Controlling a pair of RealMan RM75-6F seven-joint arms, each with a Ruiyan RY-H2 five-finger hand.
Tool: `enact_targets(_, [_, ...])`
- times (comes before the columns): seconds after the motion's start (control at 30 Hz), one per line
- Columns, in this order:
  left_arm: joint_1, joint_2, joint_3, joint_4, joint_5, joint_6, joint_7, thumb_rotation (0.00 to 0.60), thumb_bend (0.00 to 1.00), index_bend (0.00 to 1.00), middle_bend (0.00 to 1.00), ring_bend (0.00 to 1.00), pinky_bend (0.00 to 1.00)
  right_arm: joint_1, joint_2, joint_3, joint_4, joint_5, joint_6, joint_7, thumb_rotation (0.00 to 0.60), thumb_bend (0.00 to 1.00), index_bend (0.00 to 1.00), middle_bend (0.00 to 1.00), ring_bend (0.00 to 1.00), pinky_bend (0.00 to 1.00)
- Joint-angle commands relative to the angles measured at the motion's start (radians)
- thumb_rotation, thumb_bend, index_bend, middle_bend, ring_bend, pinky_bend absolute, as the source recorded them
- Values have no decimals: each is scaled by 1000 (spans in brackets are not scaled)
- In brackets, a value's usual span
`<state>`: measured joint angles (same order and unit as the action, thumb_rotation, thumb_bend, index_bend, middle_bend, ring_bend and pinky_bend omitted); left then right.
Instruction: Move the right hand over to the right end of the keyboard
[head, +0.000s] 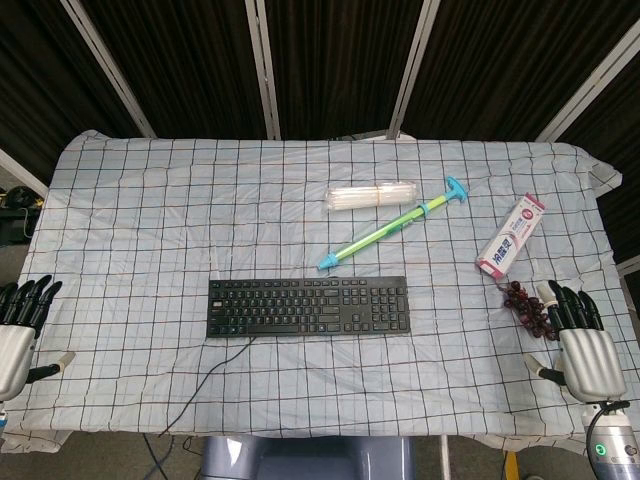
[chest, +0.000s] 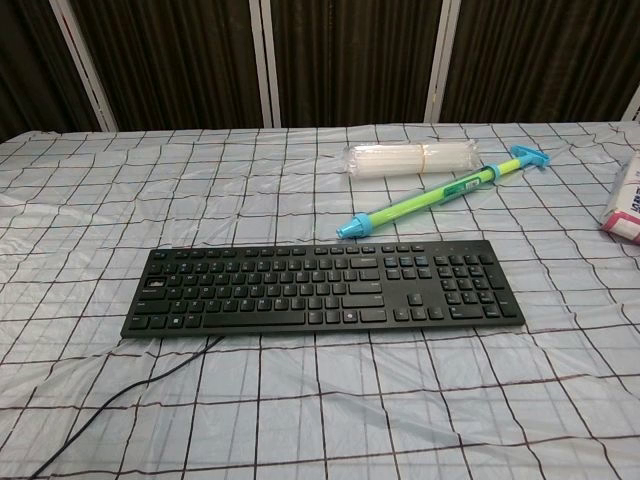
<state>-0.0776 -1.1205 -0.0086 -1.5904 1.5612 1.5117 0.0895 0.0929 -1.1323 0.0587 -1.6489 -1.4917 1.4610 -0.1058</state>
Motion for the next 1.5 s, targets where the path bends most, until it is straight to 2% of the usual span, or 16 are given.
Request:
enact_targets(0.03, [0, -1, 0, 2, 1, 0, 1, 600, 80, 0, 0, 0, 0, 0, 0, 0, 0, -2, 2, -1, 600, 118, 0, 0, 0, 0])
enact_targets(0.6, [0, -5, -2, 10, 9, 10, -6, 600, 80, 0, 0, 0, 0, -1, 1, 0, -16, 1, -2, 2, 600, 118, 0, 0, 0, 0])
enact_targets(0.77, [2, -4, -5, 6, 4, 14, -8, 600, 81, 0, 0, 0, 0, 4, 13, 9, -49, 11, -10, 37, 600, 119, 0, 6, 0, 10])
enact_targets(0.8, [2, -5, -6, 7, 5, 17, -6, 600, 80, 0, 0, 0, 0, 9, 21, 16, -67, 19, -18, 49, 600, 119, 0, 35, 5, 44])
enact_targets(0.87, [3, -6, -7, 8, 6, 19, -3, 600, 80, 0, 0, 0, 0, 21, 32, 32, -99, 38, -34, 59, 600, 118, 9, 169, 100, 182])
enact_targets(0.93, [3, -7, -7, 9, 5, 19, -1, 600, 79, 0, 0, 0, 0, 40, 44, 51, -132, 62, -58, 55, 600, 123, 57, 436, 370, 414])
enact_targets(1.0, [2, -8, -8, 9, 5, 18, 0, 600, 79, 0, 0, 0, 0, 70, 55, 77, -166, 98, -94, 26, 600, 137, 93, 631, 564, 531])
enact_targets(1.03, [1, -9, -9, 9, 6, 18, 1, 600, 80, 0, 0, 0, 0, 95, 58, 95, -188, 129, -127, 2, 600, 163, 104, 704, 635, 559])
enact_targets(1.13, [1, -11, -9, 10, 9, 21, 1, 600, 80, 0, 0, 0, 0, 148, 61, 124, -234, 218, -208, -70, 600, 272, 122, 792, 726, 588])
enact_targets(1.3, [1, -9, -7, 11, 9, 18, -10, 600, 80, 0, 0, 0, 0, 261, 36, 161, -299, 451, -341, -260, 600, 378, 125, 834, 782, 599])
enact_targets(1.5, [-1, -7, -6, 14, 15, 18, -22, 600, 79, 0, 0, 0, 0, 393, -90, 177, -303, 734, -353, -458, 600, 468, 127, 849, 801, 611])
